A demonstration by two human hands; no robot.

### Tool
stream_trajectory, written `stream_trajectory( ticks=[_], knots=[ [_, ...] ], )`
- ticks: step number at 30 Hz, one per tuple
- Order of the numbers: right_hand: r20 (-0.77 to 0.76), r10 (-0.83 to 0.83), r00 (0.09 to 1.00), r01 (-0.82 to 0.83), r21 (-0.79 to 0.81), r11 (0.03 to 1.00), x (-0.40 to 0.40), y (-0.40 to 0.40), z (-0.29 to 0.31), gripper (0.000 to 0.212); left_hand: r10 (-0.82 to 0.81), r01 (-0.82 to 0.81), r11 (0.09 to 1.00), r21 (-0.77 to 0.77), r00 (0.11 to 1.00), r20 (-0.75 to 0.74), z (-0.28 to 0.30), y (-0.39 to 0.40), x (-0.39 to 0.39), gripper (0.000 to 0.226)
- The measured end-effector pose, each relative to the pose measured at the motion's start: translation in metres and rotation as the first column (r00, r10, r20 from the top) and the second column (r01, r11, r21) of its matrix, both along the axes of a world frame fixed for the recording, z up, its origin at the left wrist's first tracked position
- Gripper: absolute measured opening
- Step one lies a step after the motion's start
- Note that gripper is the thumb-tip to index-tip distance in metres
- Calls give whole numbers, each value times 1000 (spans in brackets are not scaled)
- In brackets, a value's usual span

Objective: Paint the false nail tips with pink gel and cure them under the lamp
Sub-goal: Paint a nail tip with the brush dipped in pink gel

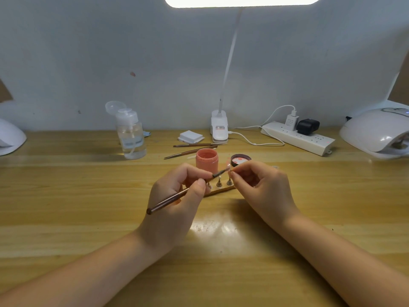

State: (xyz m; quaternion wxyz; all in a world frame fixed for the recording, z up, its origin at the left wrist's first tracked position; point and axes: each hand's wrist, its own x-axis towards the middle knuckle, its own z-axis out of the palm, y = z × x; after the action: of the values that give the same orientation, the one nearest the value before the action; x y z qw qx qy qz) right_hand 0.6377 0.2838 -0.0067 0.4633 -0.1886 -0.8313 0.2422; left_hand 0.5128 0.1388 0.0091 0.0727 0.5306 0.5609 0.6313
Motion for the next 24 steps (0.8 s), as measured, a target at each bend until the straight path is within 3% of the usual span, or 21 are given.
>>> stream_trajectory(
  ticks=[7, 21, 24],
  knots=[
    [2, -7, 1000, 7, 21, 1000, -1, 1, -1, 5, -3, 1, 999, -38, 999, -42, 2, -1, 2, 17],
    [-1, 13, 1000, -13, -36, 999, -1, 1, -1, 6, -26, 24, 999, 24, 995, 94, -1, 2, -1, 16],
    [-2, 17, 1000, -17, -42, 999, -1, 1, -1, 6, -20, 22, 1000, -20, 995, 98, 0, 3, -1, 18]
  ],
)
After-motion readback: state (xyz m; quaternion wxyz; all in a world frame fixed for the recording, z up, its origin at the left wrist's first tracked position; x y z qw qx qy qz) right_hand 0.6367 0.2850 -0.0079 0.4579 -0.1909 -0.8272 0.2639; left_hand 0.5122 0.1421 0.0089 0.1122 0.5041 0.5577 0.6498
